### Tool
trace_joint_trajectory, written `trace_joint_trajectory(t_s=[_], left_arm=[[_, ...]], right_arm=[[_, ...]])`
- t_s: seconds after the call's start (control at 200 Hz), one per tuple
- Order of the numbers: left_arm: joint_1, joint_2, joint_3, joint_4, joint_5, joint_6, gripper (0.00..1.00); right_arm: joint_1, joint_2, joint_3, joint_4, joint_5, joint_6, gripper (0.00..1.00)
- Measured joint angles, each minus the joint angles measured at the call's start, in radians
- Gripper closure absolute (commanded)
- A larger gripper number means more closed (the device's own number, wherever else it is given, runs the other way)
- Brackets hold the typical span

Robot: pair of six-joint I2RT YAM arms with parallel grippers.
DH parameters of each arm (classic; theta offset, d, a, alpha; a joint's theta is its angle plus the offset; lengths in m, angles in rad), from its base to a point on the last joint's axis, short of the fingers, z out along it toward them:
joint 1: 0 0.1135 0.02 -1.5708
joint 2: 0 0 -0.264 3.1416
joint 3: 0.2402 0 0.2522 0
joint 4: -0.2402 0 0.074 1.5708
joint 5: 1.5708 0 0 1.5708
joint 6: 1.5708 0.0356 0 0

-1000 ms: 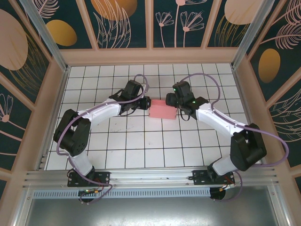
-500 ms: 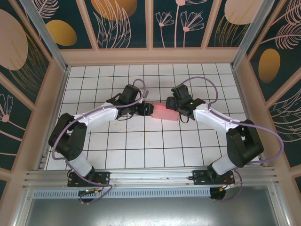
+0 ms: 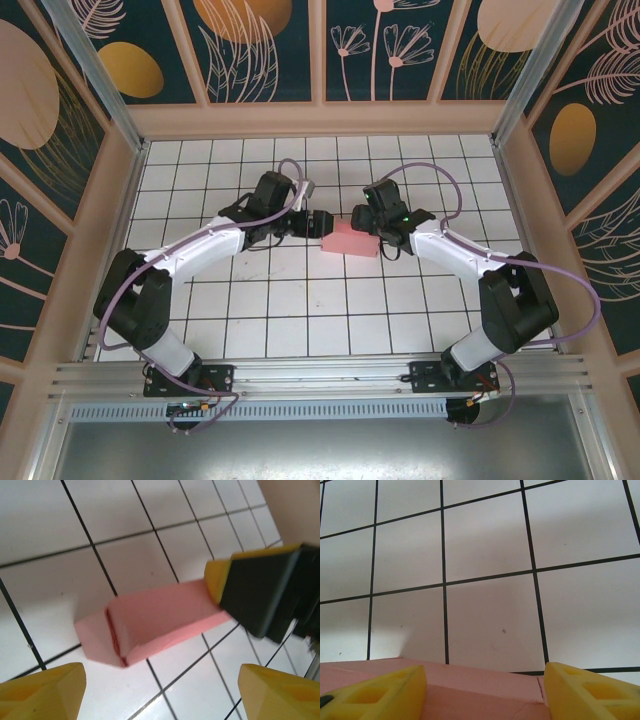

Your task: Fold the paper box

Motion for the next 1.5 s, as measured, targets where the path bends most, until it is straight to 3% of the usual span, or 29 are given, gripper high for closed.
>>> trace_joint_trajectory(t_s=[0.265, 0.415, 0.651, 0.931, 1.171, 1.361, 1.501], left_arm=[[0.014, 0.050, 0.089, -0.001, -0.079, -0.037, 0.34], [0.014, 0.121, 0.070, 0.005, -0.068, -0.044, 0.48], [0.014, 0.141, -0.018, 0.076, -0.027, -0.071, 0.49], [0.016, 0.141, -0.036, 0.113, -0.024, -0.077, 0.50], [0.016, 0.147, -0.036, 0.122, -0.016, -0.077, 0.50], [0.016, 0.153, -0.035, 0.130, -0.008, -0.077, 0.50], [0.016, 0.156, -0.035, 0.134, -0.001, -0.076, 0.50]], right_arm=[[-0.007, 0.000, -0.003, 0.000, -0.007, 0.000, 0.37], [-0.008, 0.000, -0.003, 0.000, -0.008, 0.000, 0.37], [-0.018, 0.000, -0.003, 0.000, -0.047, 0.000, 0.37], [-0.106, -0.098, -0.022, 0.034, -0.218, 0.015, 0.30], [-0.204, -0.240, -0.161, 0.103, -0.370, 0.061, 0.45], [-0.225, -0.227, -0.277, 0.124, -0.445, 0.077, 0.65], [-0.256, -0.221, -0.318, 0.206, -0.505, 0.084, 0.87]])
